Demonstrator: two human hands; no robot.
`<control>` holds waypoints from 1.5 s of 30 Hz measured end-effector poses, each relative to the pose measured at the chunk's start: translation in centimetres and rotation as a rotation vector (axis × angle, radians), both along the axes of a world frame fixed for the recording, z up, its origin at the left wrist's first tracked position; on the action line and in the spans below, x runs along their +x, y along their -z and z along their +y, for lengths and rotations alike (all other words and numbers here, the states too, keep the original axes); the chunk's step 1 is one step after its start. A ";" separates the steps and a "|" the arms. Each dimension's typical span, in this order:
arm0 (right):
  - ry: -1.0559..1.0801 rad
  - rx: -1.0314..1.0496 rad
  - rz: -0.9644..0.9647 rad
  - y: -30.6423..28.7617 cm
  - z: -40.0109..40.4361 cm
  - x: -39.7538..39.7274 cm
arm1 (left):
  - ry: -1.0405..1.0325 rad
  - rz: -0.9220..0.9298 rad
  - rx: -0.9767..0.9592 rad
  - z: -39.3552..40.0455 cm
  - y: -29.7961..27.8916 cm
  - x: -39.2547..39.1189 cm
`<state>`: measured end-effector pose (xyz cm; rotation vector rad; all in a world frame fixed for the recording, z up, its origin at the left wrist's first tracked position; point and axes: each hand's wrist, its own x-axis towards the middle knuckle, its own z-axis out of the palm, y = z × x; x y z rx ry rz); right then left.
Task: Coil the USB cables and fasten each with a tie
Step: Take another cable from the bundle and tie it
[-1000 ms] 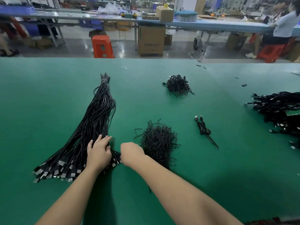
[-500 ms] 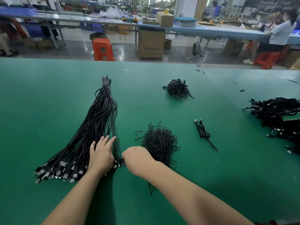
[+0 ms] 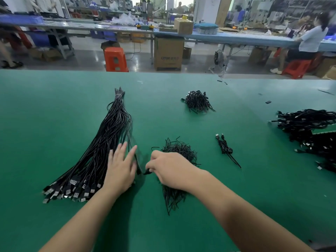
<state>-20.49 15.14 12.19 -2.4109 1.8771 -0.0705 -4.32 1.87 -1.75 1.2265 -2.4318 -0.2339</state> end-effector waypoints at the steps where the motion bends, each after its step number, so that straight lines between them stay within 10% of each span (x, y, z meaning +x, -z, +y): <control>1: 0.037 -0.027 -0.029 -0.3 -0.1 -0.3 | 0.081 0.011 -0.065 0.6 -0.6 -0.4; 7: 0.299 -0.127 -0.352 -1.6 -1.0 -2.5 | 0.172 0.261 0.066 2.1 -5.3 -2.5; 12: 0.543 -0.059 -1.506 -2.7 -1.6 -3.3 | 0.260 0.257 0.204 5.4 -7.9 -3.1; 17: 0.535 -0.151 -1.932 -4.7 -1.1 -5.8 | 0.310 0.196 0.337 6.3 -7.1 -2.4; 25: 0.590 -0.207 -1.839 -5.0 -0.8 -7.8 | 0.184 -0.122 0.568 4.1 -5.9 0.5; 29: 0.614 -0.199 -1.424 -4.7 -0.9 -7.2 | 0.288 -0.354 0.666 3.7 -8.0 1.0; 35: 0.375 -0.066 -0.953 -4.7 -1.1 -5.1 | 0.416 0.287 0.862 5.2 -14.6 -1.2; 45: 0.222 -0.080 -0.975 -4.8 -1.2 -4.7 | 0.455 0.305 0.844 6.6 -16.6 -2.8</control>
